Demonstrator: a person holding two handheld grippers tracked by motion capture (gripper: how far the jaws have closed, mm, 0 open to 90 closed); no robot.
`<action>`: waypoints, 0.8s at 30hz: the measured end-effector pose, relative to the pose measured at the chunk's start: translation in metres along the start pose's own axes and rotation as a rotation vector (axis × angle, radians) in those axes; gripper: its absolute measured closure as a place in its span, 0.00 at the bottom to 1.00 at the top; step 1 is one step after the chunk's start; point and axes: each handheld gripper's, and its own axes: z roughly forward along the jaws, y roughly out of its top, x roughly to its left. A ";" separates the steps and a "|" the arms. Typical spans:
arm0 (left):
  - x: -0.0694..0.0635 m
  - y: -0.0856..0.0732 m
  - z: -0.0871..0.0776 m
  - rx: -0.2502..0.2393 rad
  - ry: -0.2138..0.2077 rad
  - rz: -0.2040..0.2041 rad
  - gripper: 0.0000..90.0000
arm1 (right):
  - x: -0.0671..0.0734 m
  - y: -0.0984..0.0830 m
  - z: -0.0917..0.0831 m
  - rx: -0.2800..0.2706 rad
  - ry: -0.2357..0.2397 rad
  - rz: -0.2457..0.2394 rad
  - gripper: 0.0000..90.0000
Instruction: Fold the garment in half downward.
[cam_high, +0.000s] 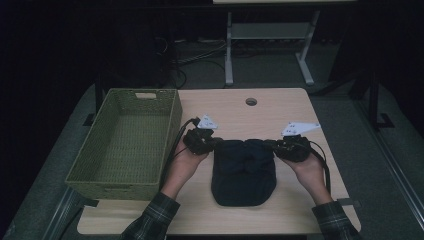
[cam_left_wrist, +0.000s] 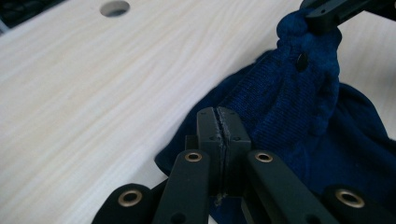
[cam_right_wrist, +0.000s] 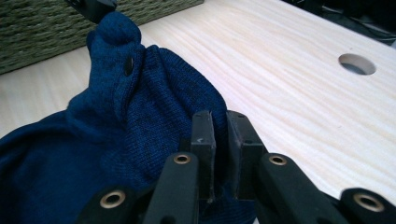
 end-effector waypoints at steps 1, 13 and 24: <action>-0.001 -0.002 -0.001 0.008 -0.006 0.001 0.99 | 0.001 -0.002 -0.001 -0.003 0.004 0.003 0.90; -0.017 -0.024 -0.001 0.053 -0.075 0.000 0.99 | 0.021 -0.026 -0.003 0.033 0.039 0.010 0.88; -0.033 -0.045 -0.002 0.073 -0.116 -0.017 0.97 | 0.038 -0.045 -0.011 0.046 0.074 0.032 0.82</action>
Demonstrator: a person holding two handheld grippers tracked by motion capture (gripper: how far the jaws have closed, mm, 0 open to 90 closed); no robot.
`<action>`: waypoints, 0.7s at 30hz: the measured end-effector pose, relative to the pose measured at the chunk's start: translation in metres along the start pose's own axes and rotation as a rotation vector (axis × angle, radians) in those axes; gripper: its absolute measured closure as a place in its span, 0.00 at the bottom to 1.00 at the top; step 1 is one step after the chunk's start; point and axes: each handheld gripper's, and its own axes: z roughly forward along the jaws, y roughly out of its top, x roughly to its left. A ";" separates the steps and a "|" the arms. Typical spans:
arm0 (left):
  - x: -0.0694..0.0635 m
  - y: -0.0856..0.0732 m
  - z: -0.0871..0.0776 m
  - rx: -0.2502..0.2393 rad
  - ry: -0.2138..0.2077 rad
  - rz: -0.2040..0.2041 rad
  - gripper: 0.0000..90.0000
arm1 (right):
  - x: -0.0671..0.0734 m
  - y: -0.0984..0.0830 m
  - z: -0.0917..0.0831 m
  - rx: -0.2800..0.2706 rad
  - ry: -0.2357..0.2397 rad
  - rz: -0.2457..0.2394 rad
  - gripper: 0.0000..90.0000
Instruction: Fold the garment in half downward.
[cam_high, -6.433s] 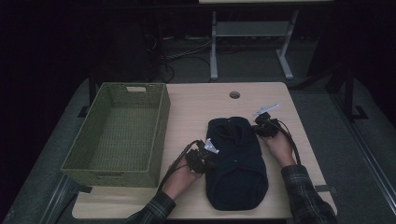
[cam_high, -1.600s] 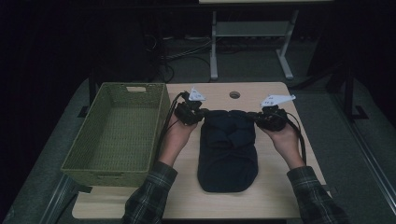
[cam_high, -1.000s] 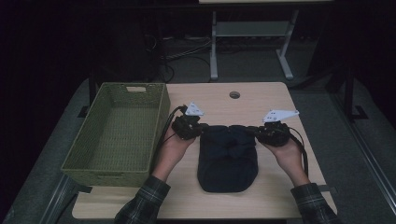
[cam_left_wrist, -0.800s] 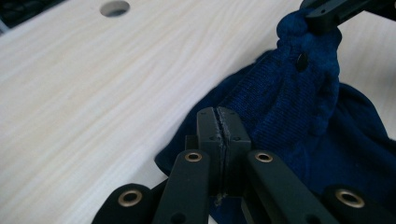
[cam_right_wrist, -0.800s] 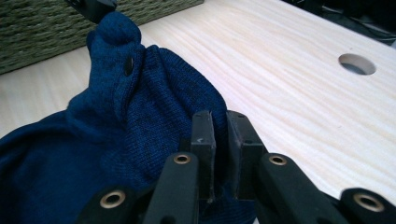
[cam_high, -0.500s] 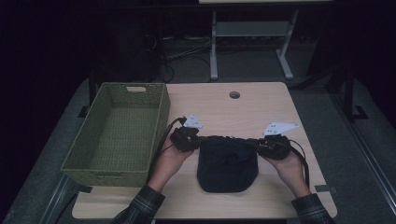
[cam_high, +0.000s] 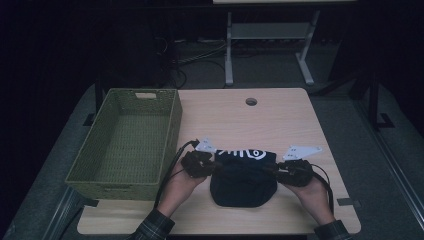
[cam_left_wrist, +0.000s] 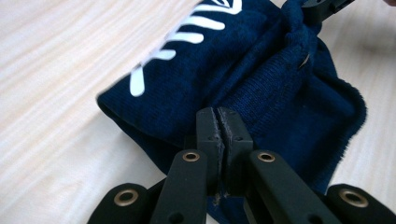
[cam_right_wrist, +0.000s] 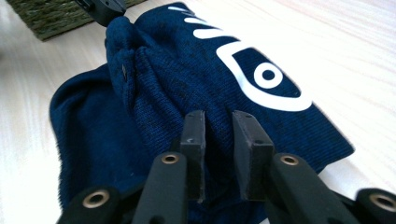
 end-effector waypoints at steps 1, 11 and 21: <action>-0.002 -0.001 0.000 0.007 -0.002 0.000 0.97 | 0.001 -0.002 -0.001 0.001 0.004 0.001 0.81; -0.015 0.001 -0.019 -0.052 -0.001 0.010 0.79 | 0.011 -0.006 -0.022 -0.036 0.024 0.026 0.62; -0.013 0.016 -0.035 -0.107 0.018 0.025 0.81 | 0.005 0.002 -0.044 -0.080 -0.001 0.024 0.66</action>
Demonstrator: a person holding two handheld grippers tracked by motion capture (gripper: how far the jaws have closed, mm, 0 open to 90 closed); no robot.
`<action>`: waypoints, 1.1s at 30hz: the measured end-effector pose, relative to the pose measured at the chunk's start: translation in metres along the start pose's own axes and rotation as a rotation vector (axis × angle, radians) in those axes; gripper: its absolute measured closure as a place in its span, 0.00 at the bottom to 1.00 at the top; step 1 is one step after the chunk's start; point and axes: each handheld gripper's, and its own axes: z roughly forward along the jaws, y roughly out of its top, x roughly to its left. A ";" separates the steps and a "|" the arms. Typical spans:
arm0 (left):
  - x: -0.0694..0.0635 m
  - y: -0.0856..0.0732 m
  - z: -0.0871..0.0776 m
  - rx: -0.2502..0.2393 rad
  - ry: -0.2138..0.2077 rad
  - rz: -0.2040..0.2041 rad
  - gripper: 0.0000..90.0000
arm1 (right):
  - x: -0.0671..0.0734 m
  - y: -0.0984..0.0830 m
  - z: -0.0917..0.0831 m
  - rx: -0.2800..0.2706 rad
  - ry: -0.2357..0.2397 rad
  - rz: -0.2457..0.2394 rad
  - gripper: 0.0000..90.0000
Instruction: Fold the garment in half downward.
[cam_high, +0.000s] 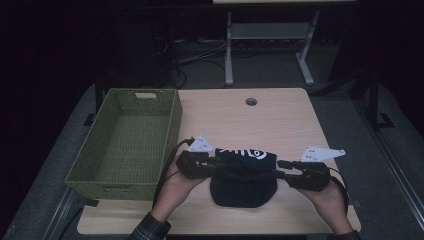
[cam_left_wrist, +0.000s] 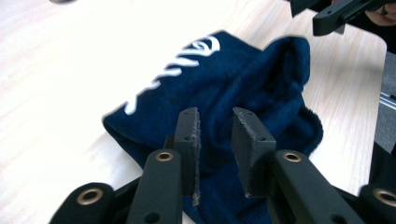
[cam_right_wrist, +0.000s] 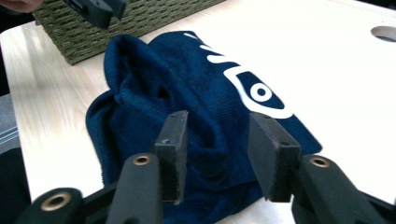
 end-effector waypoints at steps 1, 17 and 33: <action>0.002 0.002 0.000 -0.005 0.001 -0.001 0.83 | -0.002 0.001 0.000 0.004 0.000 0.000 0.67; 0.047 0.029 0.046 0.010 0.024 -0.048 1.00 | -0.030 0.011 0.038 0.086 -0.012 0.010 1.00; 0.050 0.016 0.077 0.117 -0.022 -0.062 1.00 | -0.006 0.004 0.034 0.089 0.045 -0.013 1.00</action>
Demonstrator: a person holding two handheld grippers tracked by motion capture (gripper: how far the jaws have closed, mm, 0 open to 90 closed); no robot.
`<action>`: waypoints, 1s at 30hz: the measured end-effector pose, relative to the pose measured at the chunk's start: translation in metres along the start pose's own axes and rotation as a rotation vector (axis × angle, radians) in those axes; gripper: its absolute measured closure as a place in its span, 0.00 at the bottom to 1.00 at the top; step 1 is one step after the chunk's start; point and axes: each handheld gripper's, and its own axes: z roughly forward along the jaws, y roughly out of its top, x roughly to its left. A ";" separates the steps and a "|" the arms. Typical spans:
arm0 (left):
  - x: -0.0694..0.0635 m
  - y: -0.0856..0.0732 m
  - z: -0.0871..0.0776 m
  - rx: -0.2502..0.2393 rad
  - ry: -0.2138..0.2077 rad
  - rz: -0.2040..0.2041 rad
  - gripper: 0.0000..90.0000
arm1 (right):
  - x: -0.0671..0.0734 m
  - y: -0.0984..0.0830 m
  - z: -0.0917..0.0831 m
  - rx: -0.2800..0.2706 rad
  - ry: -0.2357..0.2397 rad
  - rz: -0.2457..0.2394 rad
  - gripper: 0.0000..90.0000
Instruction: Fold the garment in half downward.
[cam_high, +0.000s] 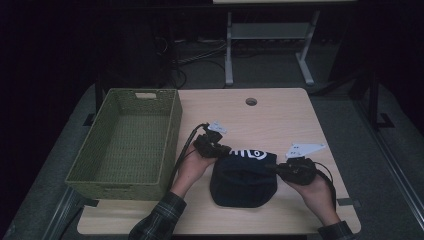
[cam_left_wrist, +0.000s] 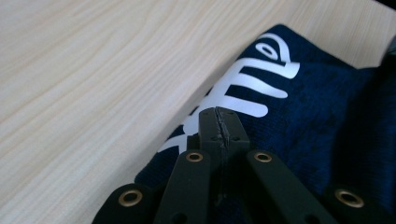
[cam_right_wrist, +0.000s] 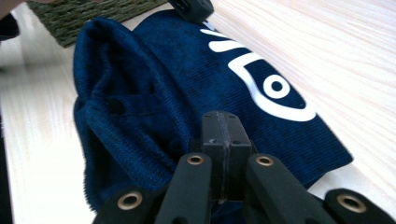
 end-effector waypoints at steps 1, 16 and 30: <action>0.000 0.000 0.001 0.008 -0.001 0.003 1.00 | 0.002 -0.001 -0.001 0.003 0.003 0.002 1.00; 0.001 -0.007 0.012 0.046 -0.019 0.001 1.00 | 0.026 -0.021 0.003 0.045 0.048 0.013 1.00; -0.001 -0.014 0.036 0.105 -0.015 0.012 1.00 | 0.046 -0.044 0.024 0.137 0.060 0.010 1.00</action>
